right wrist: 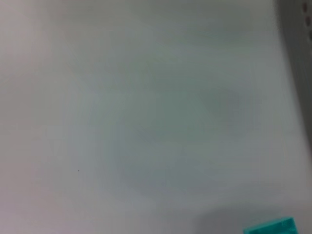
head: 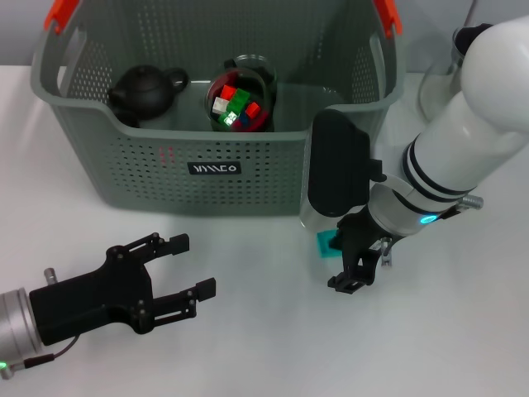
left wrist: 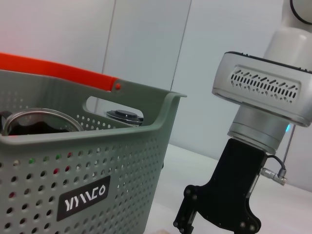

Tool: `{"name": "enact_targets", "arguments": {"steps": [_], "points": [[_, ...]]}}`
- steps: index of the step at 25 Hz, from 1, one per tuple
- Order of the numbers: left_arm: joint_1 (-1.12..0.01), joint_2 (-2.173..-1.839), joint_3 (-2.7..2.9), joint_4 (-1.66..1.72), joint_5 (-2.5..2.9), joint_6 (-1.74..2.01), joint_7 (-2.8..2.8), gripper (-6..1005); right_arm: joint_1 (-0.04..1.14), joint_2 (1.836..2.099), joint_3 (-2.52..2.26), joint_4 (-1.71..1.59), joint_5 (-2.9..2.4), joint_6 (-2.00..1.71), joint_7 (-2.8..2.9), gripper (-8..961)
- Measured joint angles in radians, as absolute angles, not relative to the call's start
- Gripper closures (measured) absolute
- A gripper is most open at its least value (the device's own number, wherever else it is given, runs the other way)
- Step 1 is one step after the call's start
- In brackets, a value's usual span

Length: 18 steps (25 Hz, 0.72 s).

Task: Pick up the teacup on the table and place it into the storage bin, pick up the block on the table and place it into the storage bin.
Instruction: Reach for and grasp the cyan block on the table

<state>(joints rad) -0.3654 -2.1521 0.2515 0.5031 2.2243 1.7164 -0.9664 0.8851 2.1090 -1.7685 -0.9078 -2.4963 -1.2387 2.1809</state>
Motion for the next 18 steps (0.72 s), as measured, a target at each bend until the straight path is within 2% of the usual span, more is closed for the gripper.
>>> {"name": "enact_targets", "arguments": {"steps": [18], "points": [[-0.365, -2.152, 0.252, 0.503, 2.224, 1.717, -0.966, 188, 0.882, 2.102, -1.702, -0.932, -2.416, -1.428, 2.154, 342]]}}
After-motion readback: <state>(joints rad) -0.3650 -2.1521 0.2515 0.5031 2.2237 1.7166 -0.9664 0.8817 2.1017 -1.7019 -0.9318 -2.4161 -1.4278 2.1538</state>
